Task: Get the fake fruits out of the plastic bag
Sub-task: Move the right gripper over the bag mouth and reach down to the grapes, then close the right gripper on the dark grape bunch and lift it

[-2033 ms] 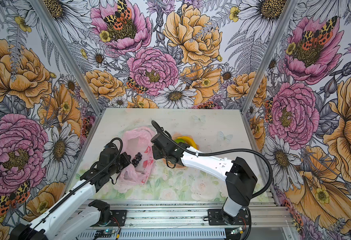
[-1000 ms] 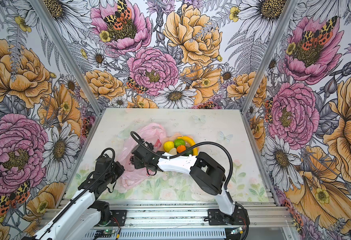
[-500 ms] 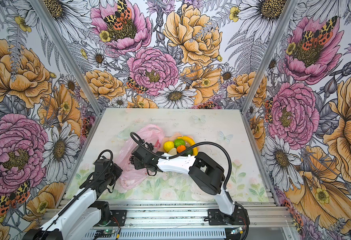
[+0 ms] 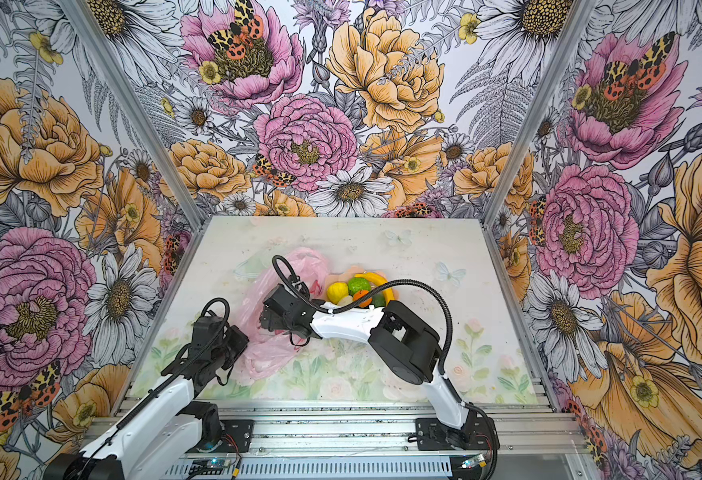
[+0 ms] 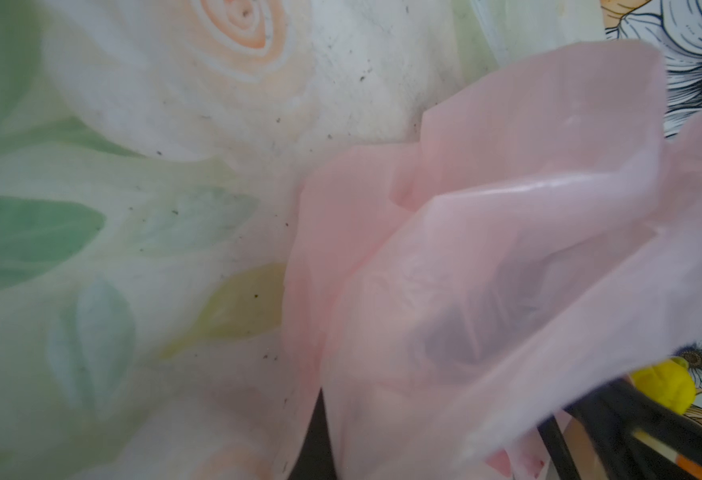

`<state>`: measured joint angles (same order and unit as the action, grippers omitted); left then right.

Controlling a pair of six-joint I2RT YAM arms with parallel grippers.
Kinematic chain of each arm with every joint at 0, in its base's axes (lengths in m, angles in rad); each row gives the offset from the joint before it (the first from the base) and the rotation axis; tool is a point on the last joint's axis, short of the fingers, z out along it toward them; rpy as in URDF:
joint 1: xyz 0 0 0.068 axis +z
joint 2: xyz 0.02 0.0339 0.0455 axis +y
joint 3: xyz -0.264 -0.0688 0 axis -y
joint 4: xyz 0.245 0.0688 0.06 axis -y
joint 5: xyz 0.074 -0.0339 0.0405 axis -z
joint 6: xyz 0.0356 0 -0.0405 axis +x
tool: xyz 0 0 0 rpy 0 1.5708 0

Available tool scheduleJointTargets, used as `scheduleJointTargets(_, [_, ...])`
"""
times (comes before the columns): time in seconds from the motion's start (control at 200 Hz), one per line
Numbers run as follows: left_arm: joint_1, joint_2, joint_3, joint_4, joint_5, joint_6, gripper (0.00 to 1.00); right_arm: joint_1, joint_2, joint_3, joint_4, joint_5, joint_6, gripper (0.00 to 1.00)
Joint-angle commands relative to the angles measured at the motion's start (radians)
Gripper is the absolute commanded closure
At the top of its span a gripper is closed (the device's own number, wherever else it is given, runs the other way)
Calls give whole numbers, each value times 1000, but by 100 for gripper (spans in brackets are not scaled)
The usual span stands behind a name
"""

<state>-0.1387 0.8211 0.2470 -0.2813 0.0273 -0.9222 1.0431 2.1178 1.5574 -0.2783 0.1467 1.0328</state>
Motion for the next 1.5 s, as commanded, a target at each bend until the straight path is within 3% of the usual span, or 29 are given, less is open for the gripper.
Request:
scheduleJointTargets(0.0, [-49, -36, -27, -18, -21, -40, 100, -1, 48, 47, 13, 37, 110, 1])
scheduleJointTargets(0.38, [-192, -117, -53, -60, -75, -143, 100, 9, 102, 74, -34, 110, 168, 1])
scheduleJointTargets(0.58, [-291, -128, -56, -63, -122, -200, 100, 9, 160, 130, -55, 95, 135, 3])
scheduleJointTargets(0.836, [-349, -150, -41, -63, -137, -235, 100, 10, 245, 222, -107, 83, 97, 9])
scheduleJointTargets(1.111, [-349, -113, 4, -63, -117, -209, 100, 5, 295, 259, -109, 51, 77, 26])
scheduleJointTargets(1.496, [-261, -82, 4, -59, -101, -139, 100, -5, 196, 229, -36, 20, 6, 46])
